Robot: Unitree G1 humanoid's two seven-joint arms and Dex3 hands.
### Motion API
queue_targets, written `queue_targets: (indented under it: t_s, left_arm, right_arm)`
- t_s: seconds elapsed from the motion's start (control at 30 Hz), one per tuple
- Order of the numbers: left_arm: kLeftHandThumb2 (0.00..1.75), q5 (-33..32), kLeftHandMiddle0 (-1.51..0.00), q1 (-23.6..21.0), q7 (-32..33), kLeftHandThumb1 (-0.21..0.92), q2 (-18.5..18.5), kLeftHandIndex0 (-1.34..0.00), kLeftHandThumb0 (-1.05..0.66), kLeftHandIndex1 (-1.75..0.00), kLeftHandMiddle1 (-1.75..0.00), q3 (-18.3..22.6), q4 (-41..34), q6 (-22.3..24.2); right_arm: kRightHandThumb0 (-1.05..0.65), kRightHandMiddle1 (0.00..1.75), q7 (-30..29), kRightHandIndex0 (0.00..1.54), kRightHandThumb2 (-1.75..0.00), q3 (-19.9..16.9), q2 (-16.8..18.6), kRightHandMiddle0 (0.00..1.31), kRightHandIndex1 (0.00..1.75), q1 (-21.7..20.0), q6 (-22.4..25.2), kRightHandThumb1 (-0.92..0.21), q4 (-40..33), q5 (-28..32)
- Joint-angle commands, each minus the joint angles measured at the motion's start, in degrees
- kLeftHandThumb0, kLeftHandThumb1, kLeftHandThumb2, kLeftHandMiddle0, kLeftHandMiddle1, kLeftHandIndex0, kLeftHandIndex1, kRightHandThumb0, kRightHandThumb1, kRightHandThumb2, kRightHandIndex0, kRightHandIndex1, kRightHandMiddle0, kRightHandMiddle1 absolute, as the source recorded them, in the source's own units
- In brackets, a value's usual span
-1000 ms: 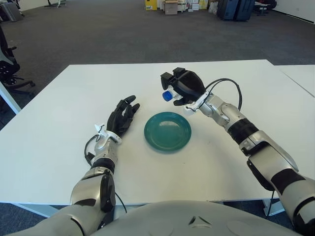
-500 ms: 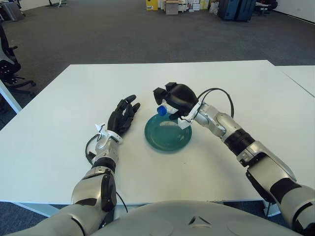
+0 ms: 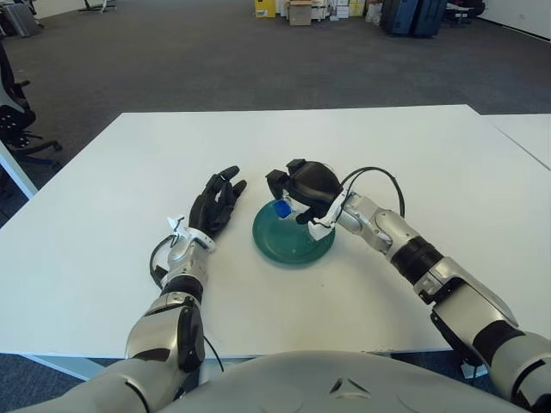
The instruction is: Put the bottle into the plate.
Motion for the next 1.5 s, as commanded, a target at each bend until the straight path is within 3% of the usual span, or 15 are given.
queue_targets:
  t_s: [0.0, 0.23, 0.4, 0.47, 0.53, 0.7, 0.8, 0.87, 0.93, 0.97, 1.0, 1.1, 1.2, 1.47]
  left_arm:
    - [0.6, 0.33, -0.52, 1.43, 0.9, 0.92, -0.39, -0.17, -0.59, -0.96, -0.58, -0.22, 0.44, 1.1]
    - [0.61, 0.64, -0.51, 1.6, 1.45, 0.92, -0.35, -0.16, -0.61, -0.96, -0.57, -0.51, 0.15, 1.07]
    - [0.62, 0.64, -0.5, 1.71, 1.72, 0.92, -0.3, -0.17, -0.62, -0.97, -0.56, -0.56, 0.05, 1.23]
    - [0.63, 0.49, -0.49, 1.73, 1.54, 0.92, -0.29, -0.17, -0.63, -0.98, -0.55, -0.52, 0.03, 1.41]
    - [0.64, 0.42, -0.49, 1.69, 1.32, 0.92, -0.3, -0.18, -0.63, -0.99, -0.55, -0.52, 0.04, 1.41]
    - [0.67, 0.43, -0.48, 1.58, 1.21, 0.92, -0.42, -0.21, -0.65, -1.01, -0.54, -0.61, -0.14, 1.23]
    - [0.68, 0.28, -0.47, 1.64, 1.37, 0.92, -0.09, -0.21, -0.65, -1.02, -0.53, -0.27, 0.64, 1.65]
    - [0.68, 0.19, -0.46, 1.72, 1.44, 0.92, 0.14, -0.2, -0.65, -1.02, -0.52, -0.05, 1.1, 1.9]
    - [0.68, 0.28, -0.46, 1.49, 2.33, 0.92, 0.35, -0.2, -0.65, -1.02, -0.52, 0.21, 1.8, 1.98]
    - [0.67, 0.36, -0.45, 1.31, 3.0, 0.92, 0.47, -0.2, -0.66, -1.02, -0.52, 0.37, 2.27, 2.0]
    - [0.66, 0.46, -0.44, 1.16, 3.78, 0.92, 0.5, -0.19, -0.66, -1.02, -0.52, 0.54, 2.65, 1.76]
    - [0.59, 0.85, -0.44, 0.93, 5.26, 0.92, 0.39, -0.18, -0.67, -1.03, -0.52, 0.73, 3.19, 0.3]
    - [0.53, 1.72, -0.42, 0.85, 6.83, 0.92, 0.43, -0.18, -0.65, -1.05, -0.52, 0.47, 3.81, -1.72]
    - [0.52, 1.35, -0.37, 0.78, 6.62, 0.92, -0.4, -0.12, -0.62, -1.03, -0.44, 0.77, 4.42, -3.12]
  right_arm:
    - [0.0, 1.75, -1.29, 0.87, -1.72, -0.31, -0.23, 0.66, 1.75, -0.24, -0.33, 0.04, -1.48, -0.17]
    - [0.0, 1.75, 4.82, 0.84, -1.65, -1.68, 1.43, 0.6, 1.72, 1.89, 0.36, -0.02, -1.48, 5.48]
    - [0.0, 1.75, 5.04, 0.8, -1.58, -2.24, 2.49, 0.56, 1.71, 1.62, -1.89, -0.08, 2.01, 8.79]
    - [0.0, 1.66, 4.83, 0.8, -1.56, -2.59, 2.41, 0.6, 1.73, 1.44, -3.99, -0.08, 2.63, 10.3]
    - [-0.01, 1.62, 4.68, 0.75, -1.47, -2.75, 2.34, 0.56, 1.74, 1.03, -6.08, -0.15, 3.57, 11.45]
    - [-0.01, 1.73, 5.58, 0.44, -1.19, -3.13, 2.52, 0.4, 1.75, 0.13, -10.26, -0.42, 6.25, 13.88]
    - [-0.01, 1.74, 6.32, 0.42, -1.07, -3.27, 3.09, 0.26, 1.74, -0.09, -11.84, -0.53, 7.95, 15.06]
    - [-0.45, 1.68, 6.46, 0.3, -0.71, -3.33, 3.33, 0.11, 1.7, -0.14, -12.35, -0.71, 8.6, 15.3]
    - [-0.61, 1.65, 5.88, 0.26, -0.56, -2.97, 3.62, 0.05, 1.69, -0.43, -12.95, -0.79, 10.14, 14.72]
    - [-0.71, 1.49, 5.43, 0.2, -0.5, -2.68, 3.81, 0.03, 1.48, -0.61, -13.28, -0.83, 11.16, 14.23]
    - [-0.74, 1.42, 5.0, 0.18, -0.48, -2.41, 3.97, 0.03, 1.38, -0.91, -13.92, -0.85, 12.27, 13.83]
    - [-0.89, 0.97, 4.75, 0.13, -0.49, -2.42, 4.25, 0.01, 0.85, -1.45, -16.08, -0.9, 14.06, 14.14]
    - [-0.93, 0.82, 5.12, 0.12, -0.52, -2.89, 4.3, 0.0, 0.59, -1.59, -17.27, -0.92, 14.26, 14.88]
    - [-0.99, 0.62, 6.97, 0.11, -0.6, -3.56, 4.12, 0.0, 0.18, -1.6, -16.87, -0.92, 13.78, 15.13]
